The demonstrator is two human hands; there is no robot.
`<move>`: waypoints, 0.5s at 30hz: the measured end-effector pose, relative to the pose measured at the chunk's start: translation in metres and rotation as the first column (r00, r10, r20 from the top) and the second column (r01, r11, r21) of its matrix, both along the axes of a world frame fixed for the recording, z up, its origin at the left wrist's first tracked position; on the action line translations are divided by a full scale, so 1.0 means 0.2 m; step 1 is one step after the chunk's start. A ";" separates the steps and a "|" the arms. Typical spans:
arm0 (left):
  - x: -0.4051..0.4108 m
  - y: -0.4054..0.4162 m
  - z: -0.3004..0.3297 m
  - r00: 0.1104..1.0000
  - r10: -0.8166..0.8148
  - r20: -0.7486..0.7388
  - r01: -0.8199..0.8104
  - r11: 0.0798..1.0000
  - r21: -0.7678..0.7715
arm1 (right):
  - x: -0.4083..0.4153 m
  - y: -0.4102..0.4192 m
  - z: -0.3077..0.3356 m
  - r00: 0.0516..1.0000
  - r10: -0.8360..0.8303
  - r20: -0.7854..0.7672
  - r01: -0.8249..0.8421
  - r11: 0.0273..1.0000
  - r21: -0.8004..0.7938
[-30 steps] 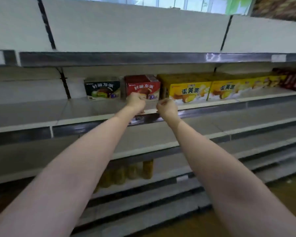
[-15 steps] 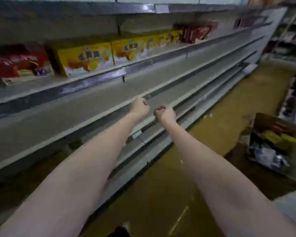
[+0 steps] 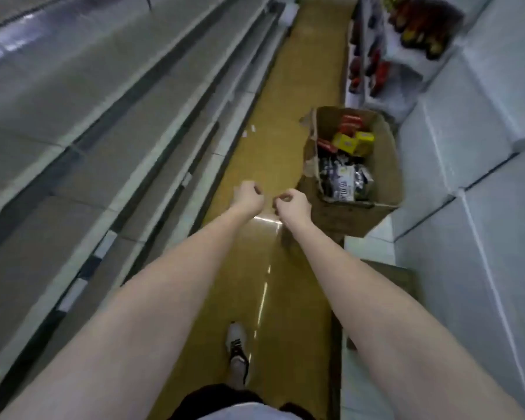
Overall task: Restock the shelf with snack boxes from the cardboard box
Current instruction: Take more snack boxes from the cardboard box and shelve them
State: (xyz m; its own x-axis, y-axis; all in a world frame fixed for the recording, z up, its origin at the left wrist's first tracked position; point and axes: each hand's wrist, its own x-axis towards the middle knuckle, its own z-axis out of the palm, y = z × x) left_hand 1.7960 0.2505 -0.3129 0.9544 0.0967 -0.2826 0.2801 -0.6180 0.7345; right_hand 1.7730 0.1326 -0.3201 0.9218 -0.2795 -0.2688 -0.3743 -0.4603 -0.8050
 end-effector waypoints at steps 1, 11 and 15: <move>0.06 -0.06 -0.03 1.000 -0.021 -0.008 0.021 1.000 -0.010 | 0.03 -0.07 -0.02 1.000 -0.018 -0.010 0.018 1.000 -0.025; 0.54 -0.49 -0.22 0.969 -0.242 -0.060 0.235 0.967 -0.097 | 0.32 -0.50 -0.16 0.952 -0.292 -0.088 0.289 0.956 -0.045; 0.71 -0.64 -0.22 0.949 -0.315 -0.015 0.312 0.946 -0.092 | 0.42 -0.64 -0.16 0.918 -0.386 -0.088 0.385 0.922 -0.028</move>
